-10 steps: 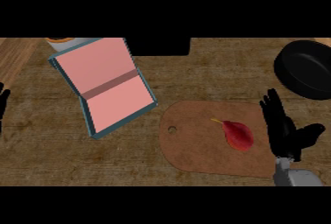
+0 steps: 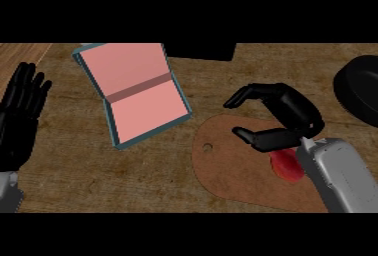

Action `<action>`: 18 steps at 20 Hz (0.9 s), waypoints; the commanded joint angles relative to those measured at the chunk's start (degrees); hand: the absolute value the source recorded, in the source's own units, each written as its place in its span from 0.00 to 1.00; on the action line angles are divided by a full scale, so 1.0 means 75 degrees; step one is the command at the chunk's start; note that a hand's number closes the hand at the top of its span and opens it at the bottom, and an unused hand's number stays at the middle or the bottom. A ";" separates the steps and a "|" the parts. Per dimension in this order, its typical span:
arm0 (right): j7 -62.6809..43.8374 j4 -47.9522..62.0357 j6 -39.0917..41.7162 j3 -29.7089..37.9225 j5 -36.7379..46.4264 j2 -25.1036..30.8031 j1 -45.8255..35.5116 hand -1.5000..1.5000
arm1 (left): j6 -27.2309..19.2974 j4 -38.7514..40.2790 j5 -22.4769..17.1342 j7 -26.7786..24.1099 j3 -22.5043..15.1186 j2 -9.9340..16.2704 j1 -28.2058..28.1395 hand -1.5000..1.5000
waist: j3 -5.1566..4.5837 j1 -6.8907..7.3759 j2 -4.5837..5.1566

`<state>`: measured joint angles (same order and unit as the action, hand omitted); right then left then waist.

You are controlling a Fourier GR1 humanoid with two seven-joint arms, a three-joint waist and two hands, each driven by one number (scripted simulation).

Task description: Pick the pear from the cutting board and place it in the pot

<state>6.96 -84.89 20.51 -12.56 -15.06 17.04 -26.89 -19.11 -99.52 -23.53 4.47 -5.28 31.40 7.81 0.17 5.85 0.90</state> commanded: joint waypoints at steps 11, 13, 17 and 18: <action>0.3876 0.0166 0.4746 -0.0147 0.0708 0.2660 -0.2187 0.00 | 0.0147 0.0412 0.0058 -0.0386 -0.0419 -0.0649 0.0850 0.50 | 0.0035 -0.0241 0.0238; 0.3893 0.0094 0.4756 -0.0408 0.1082 0.2978 -0.2519 0.00 | 0.0043 0.0526 0.0156 -0.0379 -0.0634 -0.0879 0.1015 0.50 | 0.0029 -0.0239 0.0258; 0.4408 -0.0490 0.4457 -0.1071 0.1957 0.3464 -0.2672 0.00 | 0.0050 0.0863 0.0226 -0.0504 -0.0536 -0.0881 0.1096 0.50 | 0.0025 -0.0277 0.0224; 0.4543 -0.0407 0.4380 -0.1204 0.2038 0.3515 -0.2768 0.00 | 0.0128 0.0857 0.0204 -0.0524 -0.0616 -0.0941 0.1168 0.50 | 0.0023 -0.0202 0.0253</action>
<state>28.60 -88.38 43.25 -18.95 -4.55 40.25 -45.17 -18.43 -94.79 -22.30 1.31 -9.53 25.23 15.40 0.39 4.28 2.70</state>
